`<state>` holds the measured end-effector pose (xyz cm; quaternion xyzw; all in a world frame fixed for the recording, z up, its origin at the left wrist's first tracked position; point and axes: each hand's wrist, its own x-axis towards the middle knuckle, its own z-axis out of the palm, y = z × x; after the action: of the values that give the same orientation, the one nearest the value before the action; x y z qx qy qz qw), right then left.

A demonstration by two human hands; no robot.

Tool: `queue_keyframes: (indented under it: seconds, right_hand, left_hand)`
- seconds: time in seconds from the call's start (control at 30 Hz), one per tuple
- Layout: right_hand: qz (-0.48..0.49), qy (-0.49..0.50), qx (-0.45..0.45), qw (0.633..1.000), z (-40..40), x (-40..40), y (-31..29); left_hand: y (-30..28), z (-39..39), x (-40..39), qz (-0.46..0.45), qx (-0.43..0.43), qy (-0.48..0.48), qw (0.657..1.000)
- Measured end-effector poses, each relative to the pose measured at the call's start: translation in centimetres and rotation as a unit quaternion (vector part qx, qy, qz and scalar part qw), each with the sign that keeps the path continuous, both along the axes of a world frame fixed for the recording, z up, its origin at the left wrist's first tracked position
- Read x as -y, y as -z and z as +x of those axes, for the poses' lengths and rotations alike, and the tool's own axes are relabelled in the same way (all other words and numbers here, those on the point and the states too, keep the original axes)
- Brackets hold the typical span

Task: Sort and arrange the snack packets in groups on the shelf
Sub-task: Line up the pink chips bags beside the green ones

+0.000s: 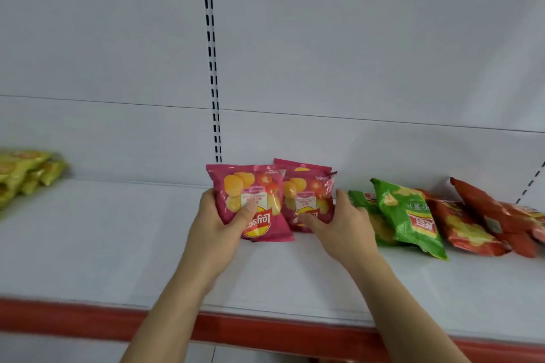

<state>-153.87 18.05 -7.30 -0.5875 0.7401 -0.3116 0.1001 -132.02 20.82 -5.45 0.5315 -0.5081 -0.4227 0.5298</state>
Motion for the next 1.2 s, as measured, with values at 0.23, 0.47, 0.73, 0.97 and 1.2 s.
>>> queue_keyframes:
  seconds: [0.23,0.47,0.73,0.97,1.2]
  right_hand:
    - [-0.091,-0.047,0.209,0.972,-0.7,-3.2,-2.2]
    - [-0.054,-0.183,0.286,0.939,3.6,-5.3,-3.3]
    - [-0.036,-0.193,0.291,0.936,5.8,-5.1,-3.3]
    - [-0.035,-0.190,0.240,0.951,7.7,-4.8,-3.4]
    - [-0.055,-0.012,0.132,0.990,5.3,-2.5,-3.9]
  left_hand:
    - [-0.4,1.8,1.5,0.010,0.008,-0.028,1.000]
    - [-1.7,0.2,1.0,0.037,-0.107,0.093,0.989]
    - [-1.8,2.9,1.7,0.035,-0.118,0.154,0.980]
    - [-1.8,4.0,2.6,0.018,-0.079,0.185,0.979]
    - [-0.9,5.1,4.0,0.026,-0.134,0.145,0.980]
